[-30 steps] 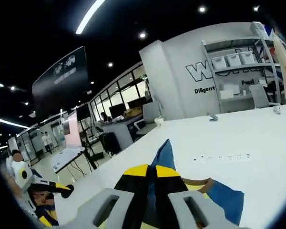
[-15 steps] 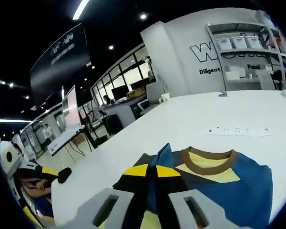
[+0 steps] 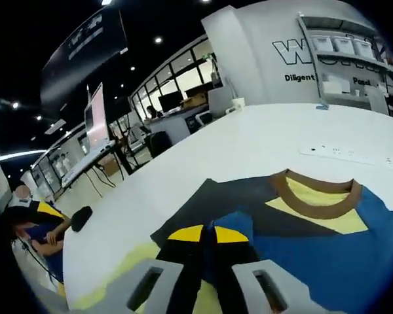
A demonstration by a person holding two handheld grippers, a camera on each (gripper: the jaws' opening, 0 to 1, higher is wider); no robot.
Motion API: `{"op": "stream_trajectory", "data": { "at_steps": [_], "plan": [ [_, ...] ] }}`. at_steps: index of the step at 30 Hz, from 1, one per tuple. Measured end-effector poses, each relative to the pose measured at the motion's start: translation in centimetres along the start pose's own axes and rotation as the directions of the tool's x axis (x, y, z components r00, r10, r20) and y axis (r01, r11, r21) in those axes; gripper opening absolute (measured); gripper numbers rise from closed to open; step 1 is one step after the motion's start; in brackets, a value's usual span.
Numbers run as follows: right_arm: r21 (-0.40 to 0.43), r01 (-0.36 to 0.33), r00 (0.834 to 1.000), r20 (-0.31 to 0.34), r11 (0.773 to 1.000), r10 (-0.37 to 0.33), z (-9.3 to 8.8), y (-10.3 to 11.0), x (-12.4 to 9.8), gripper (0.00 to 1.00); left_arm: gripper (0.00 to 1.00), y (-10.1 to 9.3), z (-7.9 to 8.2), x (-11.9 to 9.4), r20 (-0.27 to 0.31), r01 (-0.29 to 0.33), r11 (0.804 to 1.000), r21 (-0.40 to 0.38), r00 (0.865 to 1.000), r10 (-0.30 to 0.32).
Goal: Fold the garment on the visible template until the final outline fits inside the template.
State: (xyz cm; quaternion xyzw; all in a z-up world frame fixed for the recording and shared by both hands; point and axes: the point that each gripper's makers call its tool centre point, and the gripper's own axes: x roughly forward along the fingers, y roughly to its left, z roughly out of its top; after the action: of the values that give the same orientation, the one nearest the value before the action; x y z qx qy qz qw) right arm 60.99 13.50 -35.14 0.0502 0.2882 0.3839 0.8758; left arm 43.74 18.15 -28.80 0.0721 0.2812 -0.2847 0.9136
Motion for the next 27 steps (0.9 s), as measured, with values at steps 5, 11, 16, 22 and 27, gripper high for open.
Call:
{"op": "stream_trajectory", "data": {
  "at_steps": [5, 11, 16, 22, 27],
  "plan": [
    [0.035, 0.002, 1.0, -0.01, 0.999, -0.001, -1.3, 1.3, 0.9, 0.0, 0.85, 0.5, -0.2, 0.0, 0.004, -0.011, 1.0, -0.022, 1.0, 0.011],
    [0.006, -0.026, 0.998, -0.054, 1.0, 0.026, -2.8, 2.8, 1.0, 0.0, 0.84, 0.4, -0.2, -0.2, 0.008, -0.019, 0.999, -0.038, 1.0, 0.02],
    [-0.076, 0.007, 0.999, -0.041, 0.997, -0.011, -2.1, 1.9, 0.2, 0.02, 0.84, 0.3, -0.5, -0.3, -0.003, -0.018, 0.999, -0.035, 1.0, 0.017],
    [-0.157, -0.018, 0.996, -0.094, 0.987, 0.004, -3.3, 0.7, 0.4, 0.08, 0.84, 0.3, -0.6, -0.1, -0.002, -0.02, 0.999, -0.043, 1.0, 0.02],
    [-0.234, -0.048, 0.99, -0.138, 0.971, 0.016, -4.5, 1.3, 0.5, 0.15, 0.83, 0.4, -0.8, 0.0, -0.007, -0.021, 0.999, -0.044, 1.0, 0.02]
  ]
}}
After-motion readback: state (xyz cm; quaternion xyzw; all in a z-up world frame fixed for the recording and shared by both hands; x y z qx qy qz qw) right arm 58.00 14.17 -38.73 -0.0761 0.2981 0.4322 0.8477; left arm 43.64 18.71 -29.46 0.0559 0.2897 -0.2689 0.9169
